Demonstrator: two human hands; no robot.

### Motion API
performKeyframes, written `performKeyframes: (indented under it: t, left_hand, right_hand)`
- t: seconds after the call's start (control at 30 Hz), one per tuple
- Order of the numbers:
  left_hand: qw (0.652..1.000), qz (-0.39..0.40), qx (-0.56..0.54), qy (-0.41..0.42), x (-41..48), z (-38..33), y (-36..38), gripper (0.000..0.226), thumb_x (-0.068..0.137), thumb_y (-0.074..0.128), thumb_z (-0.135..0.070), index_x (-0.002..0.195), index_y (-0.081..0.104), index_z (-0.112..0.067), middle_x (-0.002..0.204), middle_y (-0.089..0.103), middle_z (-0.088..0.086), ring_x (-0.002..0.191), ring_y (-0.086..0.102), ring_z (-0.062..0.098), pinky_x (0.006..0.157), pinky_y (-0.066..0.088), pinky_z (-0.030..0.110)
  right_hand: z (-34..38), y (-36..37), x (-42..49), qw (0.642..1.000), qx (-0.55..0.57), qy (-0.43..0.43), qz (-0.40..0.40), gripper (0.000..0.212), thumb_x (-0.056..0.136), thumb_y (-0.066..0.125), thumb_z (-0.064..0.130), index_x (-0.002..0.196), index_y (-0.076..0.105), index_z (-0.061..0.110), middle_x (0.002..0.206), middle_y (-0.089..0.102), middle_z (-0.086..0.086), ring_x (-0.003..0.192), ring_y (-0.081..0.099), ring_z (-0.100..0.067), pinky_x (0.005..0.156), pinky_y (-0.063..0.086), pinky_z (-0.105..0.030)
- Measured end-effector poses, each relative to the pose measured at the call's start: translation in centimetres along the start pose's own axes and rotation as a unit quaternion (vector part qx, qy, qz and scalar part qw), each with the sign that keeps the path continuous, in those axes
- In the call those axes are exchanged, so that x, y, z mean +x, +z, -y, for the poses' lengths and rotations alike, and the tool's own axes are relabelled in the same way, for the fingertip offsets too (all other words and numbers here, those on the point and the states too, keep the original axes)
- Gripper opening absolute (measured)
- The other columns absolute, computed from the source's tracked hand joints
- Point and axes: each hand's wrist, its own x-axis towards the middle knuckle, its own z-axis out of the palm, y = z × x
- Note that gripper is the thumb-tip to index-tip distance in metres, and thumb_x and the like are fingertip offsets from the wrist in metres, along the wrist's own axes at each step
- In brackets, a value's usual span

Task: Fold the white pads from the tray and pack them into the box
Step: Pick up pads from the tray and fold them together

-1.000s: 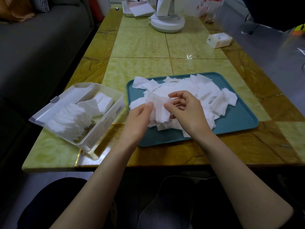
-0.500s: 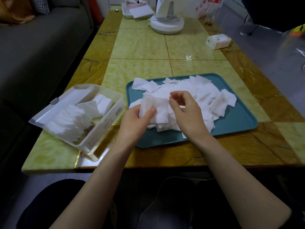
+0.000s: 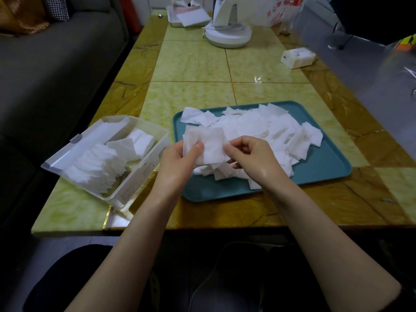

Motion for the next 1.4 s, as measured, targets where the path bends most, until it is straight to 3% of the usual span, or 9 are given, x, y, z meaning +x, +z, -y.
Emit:
performKeyframes:
  t: [0.2,0.33,0.43,0.63,0.93,1.07,1.2,1.3,1.4]
  left_hand:
    - [1.000,-0.002,0.022,0.005,0.0,0.2,0.2,0.019,0.096,0.053,-0.019,0.083,0.066,-0.026,0.082,0.069,-0.009,0.072,0.064,-0.004,0.062,0.048,0.008]
    - [0.999,-0.006,0.042,-0.011,0.2,0.4,0.2,0.018,0.097,0.052,-0.022,0.086,0.066,-0.021,0.088,0.070,-0.001,0.082,0.064,0.009,0.071,0.049,0.019]
    - [0.999,-0.030,0.031,-0.014,0.4,0.5,0.0,0.019,0.097,0.052,-0.021,0.083,0.064,-0.024,0.086,0.069,-0.002,0.081,0.063,0.010,0.075,0.049,0.025]
    - [0.998,-0.057,0.022,-0.018,0.7,0.8,0.3,0.017,0.097,0.051,-0.022,0.085,0.064,-0.024,0.086,0.069,-0.004,0.084,0.065,0.012,0.075,0.051,0.027]
    - [1.000,-0.006,0.005,-0.017,-0.1,0.1,1.0,0.025,0.098,0.047,-0.024,0.096,0.070,-0.015,0.092,0.073,0.000,0.086,0.068,0.012,0.073,0.053,0.019]
    - [1.000,0.028,-0.005,-0.001,-0.5,-0.2,1.1,0.054,0.082,0.057,-0.051,0.095,0.070,0.000,0.098,0.068,0.024,0.088,0.066,0.027,0.086,0.049,0.041]
    - [0.998,-0.019,0.050,0.035,-0.5,0.0,1.2,0.025,0.086,0.064,-0.032,0.089,0.071,-0.008,0.087,0.071,0.018,0.079,0.065,0.020,0.077,0.053,0.042]
    - [0.997,-0.035,0.069,0.029,-0.2,0.1,1.0,0.012,0.092,0.060,-0.028,0.086,0.067,-0.020,0.086,0.072,0.006,0.081,0.067,0.017,0.073,0.053,0.032]
    - [0.997,-0.029,0.069,0.029,-0.2,0.1,1.0,0.013,0.092,0.059,-0.029,0.086,0.067,-0.021,0.090,0.072,0.011,0.089,0.068,0.026,0.080,0.053,0.042]
  right_hand:
    - [-0.1,0.3,0.1,0.996,-0.059,-0.019,-0.061,0.018,0.091,0.058,0.018,0.075,0.052,0.025,0.077,0.058,0.004,0.076,0.061,-0.016,0.065,0.054,-0.025]
    - [0.0,0.3,0.0,0.986,-0.103,-0.034,-0.130,0.017,0.095,0.048,0.019,0.080,0.045,0.023,0.077,0.055,0.005,0.080,0.061,-0.020,0.074,0.054,-0.035]
    - [0.5,-0.4,0.1,0.982,-0.066,-0.036,-0.173,0.020,0.097,0.042,0.019,0.079,0.039,0.025,0.078,0.053,0.005,0.077,0.061,-0.017,0.065,0.053,-0.025]
    - [1.8,0.7,-0.7,0.981,0.195,0.016,-0.007,0.008,0.096,0.050,0.016,0.096,0.055,0.010,0.079,0.064,-0.002,0.063,0.064,-0.005,0.054,0.048,-0.015]
    - [0.3,1.8,-0.6,0.998,0.029,0.014,-0.051,0.006,0.093,0.054,0.021,0.089,0.055,0.017,0.079,0.069,-0.003,0.069,0.066,-0.014,0.061,0.056,-0.024]
    - [-0.2,1.8,-0.6,0.997,0.000,0.008,-0.081,0.007,0.093,0.053,0.021,0.086,0.053,0.018,0.077,0.067,0.001,0.072,0.066,-0.014,0.066,0.056,-0.027]
    - [-0.5,2.0,-0.5,0.998,-0.031,0.027,-0.052,0.009,0.089,0.057,0.021,0.084,0.050,0.023,0.087,0.063,0.001,0.081,0.064,-0.017,0.075,0.055,-0.031]
    - [-0.3,2.0,-0.6,0.998,-0.055,0.029,-0.014,0.024,0.086,0.062,0.018,0.102,0.044,0.022,0.096,0.053,0.010,0.083,0.055,-0.002,0.065,0.048,-0.013]
    - [0.2,1.6,-0.4,0.999,-0.011,0.021,-0.030,0.032,0.085,0.063,0.014,0.110,0.044,0.022,0.096,0.050,0.015,0.080,0.053,0.002,0.064,0.047,-0.008]
